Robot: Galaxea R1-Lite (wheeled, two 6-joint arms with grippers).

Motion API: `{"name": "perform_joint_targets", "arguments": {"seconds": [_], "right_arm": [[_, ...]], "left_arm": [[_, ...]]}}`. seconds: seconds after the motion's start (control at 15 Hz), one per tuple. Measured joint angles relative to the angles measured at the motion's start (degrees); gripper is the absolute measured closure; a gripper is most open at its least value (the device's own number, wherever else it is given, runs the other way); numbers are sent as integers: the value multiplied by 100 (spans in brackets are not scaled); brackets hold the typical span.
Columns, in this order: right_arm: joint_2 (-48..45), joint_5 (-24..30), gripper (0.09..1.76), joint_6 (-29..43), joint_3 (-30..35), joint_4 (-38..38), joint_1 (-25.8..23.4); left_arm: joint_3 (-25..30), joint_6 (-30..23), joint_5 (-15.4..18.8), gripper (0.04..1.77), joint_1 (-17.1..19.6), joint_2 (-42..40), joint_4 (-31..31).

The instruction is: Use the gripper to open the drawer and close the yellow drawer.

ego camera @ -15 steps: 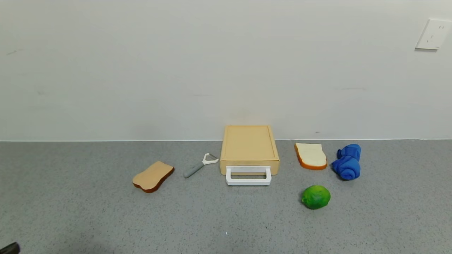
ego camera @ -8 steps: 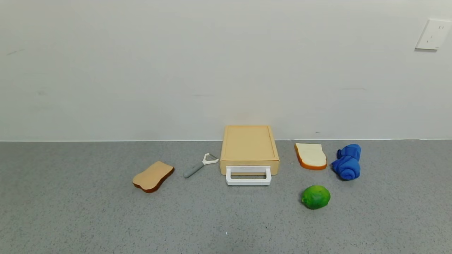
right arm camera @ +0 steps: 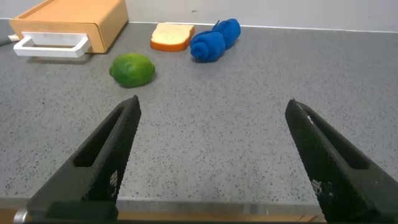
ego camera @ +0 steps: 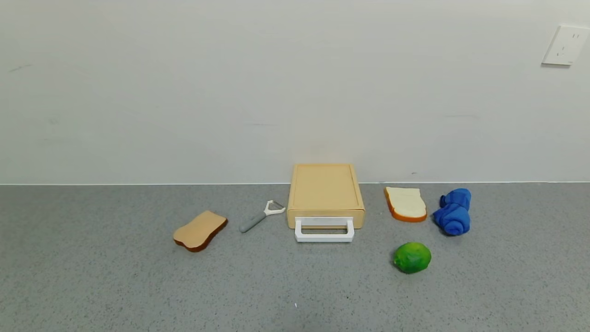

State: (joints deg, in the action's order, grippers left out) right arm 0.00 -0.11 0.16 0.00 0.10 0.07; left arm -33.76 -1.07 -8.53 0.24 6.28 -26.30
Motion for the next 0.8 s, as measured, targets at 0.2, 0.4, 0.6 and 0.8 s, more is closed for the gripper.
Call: {"name": "perform_joint_targets", "arguments": {"seconds": [0.2, 0.4, 0.6, 0.8], "right_arm": [[0, 4, 14, 0, 0, 0, 0], [0, 1, 14, 0, 0, 0, 0], [0, 1, 14, 2, 0, 0, 0], [0, 1, 14, 0, 0, 0, 0]], "left_arm": [[1044, 307, 22, 11, -15, -328, 1142], [2077, 510, 57, 11, -20, -518, 2227], [2662, 521, 182, 11, -20, -603, 2410], [3007, 532, 372, 10, -20, -623, 2517]]}}
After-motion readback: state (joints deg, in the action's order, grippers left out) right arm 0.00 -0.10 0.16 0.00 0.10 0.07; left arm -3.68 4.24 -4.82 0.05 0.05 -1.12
